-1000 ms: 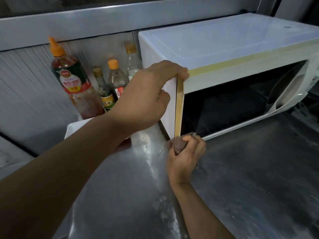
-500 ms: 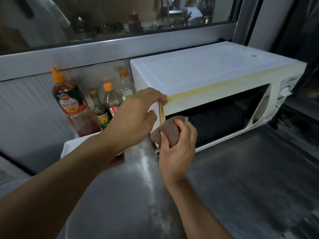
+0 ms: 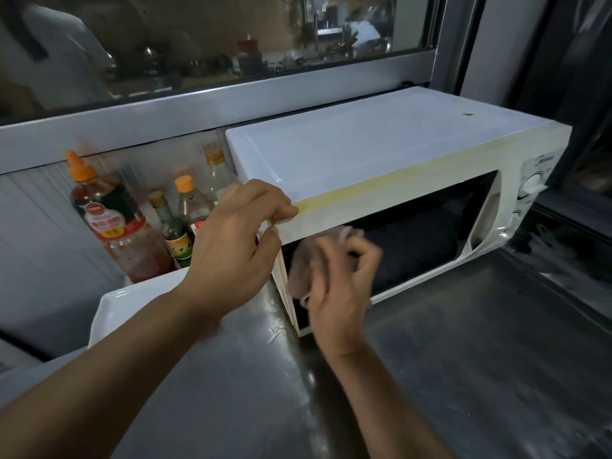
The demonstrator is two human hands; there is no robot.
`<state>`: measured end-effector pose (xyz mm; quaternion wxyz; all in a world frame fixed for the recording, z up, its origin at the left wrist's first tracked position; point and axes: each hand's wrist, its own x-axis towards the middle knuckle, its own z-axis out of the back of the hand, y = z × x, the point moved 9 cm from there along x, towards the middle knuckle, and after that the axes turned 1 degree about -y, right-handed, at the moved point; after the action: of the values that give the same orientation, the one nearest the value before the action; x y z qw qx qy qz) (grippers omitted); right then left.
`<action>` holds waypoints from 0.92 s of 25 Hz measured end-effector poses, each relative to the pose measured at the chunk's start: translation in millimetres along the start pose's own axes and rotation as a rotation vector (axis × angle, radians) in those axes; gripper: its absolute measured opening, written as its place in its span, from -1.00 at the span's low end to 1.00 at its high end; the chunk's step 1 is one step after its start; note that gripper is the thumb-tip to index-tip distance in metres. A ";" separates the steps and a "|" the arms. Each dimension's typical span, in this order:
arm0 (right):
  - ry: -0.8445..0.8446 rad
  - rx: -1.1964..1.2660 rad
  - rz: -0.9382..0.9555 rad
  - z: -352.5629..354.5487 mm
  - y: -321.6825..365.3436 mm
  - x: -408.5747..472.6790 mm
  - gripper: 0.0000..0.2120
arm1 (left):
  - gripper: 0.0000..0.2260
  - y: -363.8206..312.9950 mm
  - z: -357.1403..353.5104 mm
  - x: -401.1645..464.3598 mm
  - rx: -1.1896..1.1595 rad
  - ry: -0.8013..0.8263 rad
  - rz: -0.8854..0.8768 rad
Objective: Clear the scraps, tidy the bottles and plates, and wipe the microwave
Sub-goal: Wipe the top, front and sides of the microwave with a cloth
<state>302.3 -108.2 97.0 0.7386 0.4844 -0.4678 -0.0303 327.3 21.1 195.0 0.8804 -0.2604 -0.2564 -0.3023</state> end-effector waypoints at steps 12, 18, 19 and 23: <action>-0.337 -0.106 -0.259 63.4 -62.4 51.3 -0.71 | -0.64 2.1 -0.9 -12.6 -0.005 -0.065 0.061; -0.111 -0.084 0.018 -15.0 6.1 -52.8 -0.77 | -0.63 0.0 -4.1 -14.3 0.021 -0.062 0.062; -0.088 -0.056 0.040 -18.5 6.2 -57.3 -0.79 | -0.63 0.0 -4.2 -14.5 0.028 -0.063 0.063; -0.170 -0.005 -0.147 16.0 -48.5 -14.6 -0.68 | -0.62 0.2 -4.2 -16.7 0.018 -0.094 0.077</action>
<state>302.4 -137.6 52.8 0.6932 0.5113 -0.4918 -0.1267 317.2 25.2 181.7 0.8806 -0.2763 -0.2900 -0.2533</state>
